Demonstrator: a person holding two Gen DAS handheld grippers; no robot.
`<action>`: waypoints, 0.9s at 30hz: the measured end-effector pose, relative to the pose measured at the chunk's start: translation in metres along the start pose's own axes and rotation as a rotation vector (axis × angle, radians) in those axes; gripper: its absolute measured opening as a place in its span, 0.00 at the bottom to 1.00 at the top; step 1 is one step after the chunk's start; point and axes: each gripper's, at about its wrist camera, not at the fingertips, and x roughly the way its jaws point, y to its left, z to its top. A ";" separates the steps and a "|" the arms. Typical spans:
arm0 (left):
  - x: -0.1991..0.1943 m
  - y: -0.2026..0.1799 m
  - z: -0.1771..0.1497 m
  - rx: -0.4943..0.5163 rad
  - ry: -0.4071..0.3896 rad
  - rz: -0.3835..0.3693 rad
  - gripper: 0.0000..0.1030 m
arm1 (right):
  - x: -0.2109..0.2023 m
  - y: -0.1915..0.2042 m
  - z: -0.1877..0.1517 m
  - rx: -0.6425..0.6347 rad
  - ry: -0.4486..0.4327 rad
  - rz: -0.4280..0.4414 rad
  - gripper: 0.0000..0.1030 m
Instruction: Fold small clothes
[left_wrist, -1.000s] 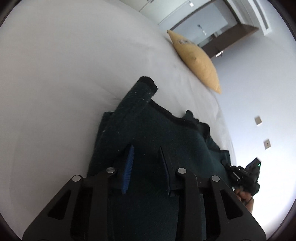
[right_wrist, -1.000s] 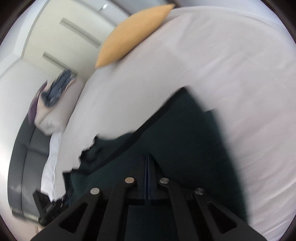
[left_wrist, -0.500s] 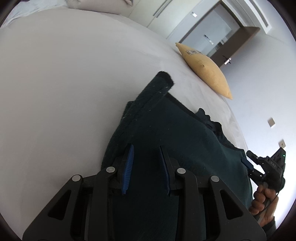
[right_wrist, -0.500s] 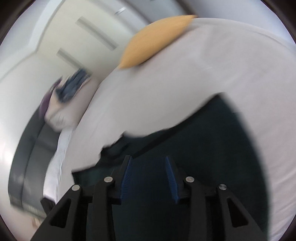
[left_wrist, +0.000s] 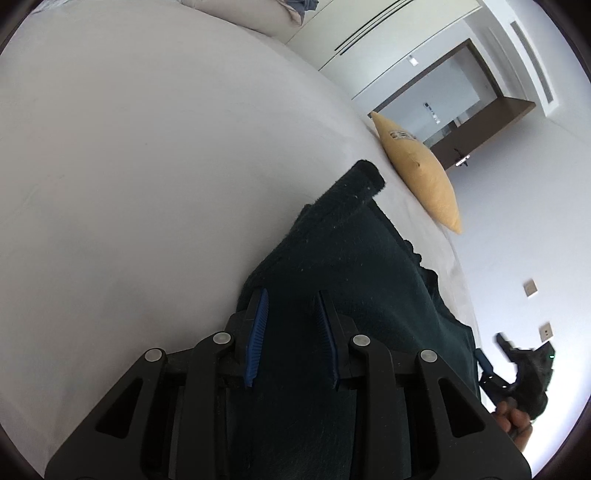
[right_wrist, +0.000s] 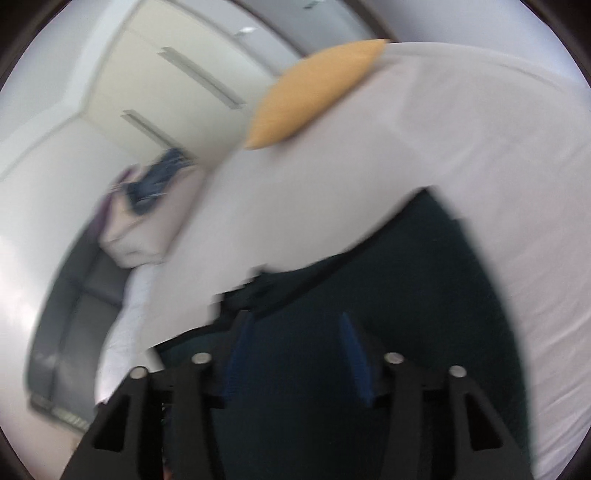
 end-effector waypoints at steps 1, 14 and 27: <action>-0.001 -0.002 -0.001 0.013 0.000 0.009 0.27 | 0.003 0.004 -0.005 -0.003 0.014 0.023 0.60; -0.044 -0.034 0.013 0.130 -0.034 0.086 0.28 | -0.097 -0.067 -0.002 0.250 -0.221 -0.039 0.68; -0.012 -0.043 0.008 0.234 0.049 0.151 0.68 | -0.042 -0.059 -0.025 0.184 -0.051 -0.004 0.50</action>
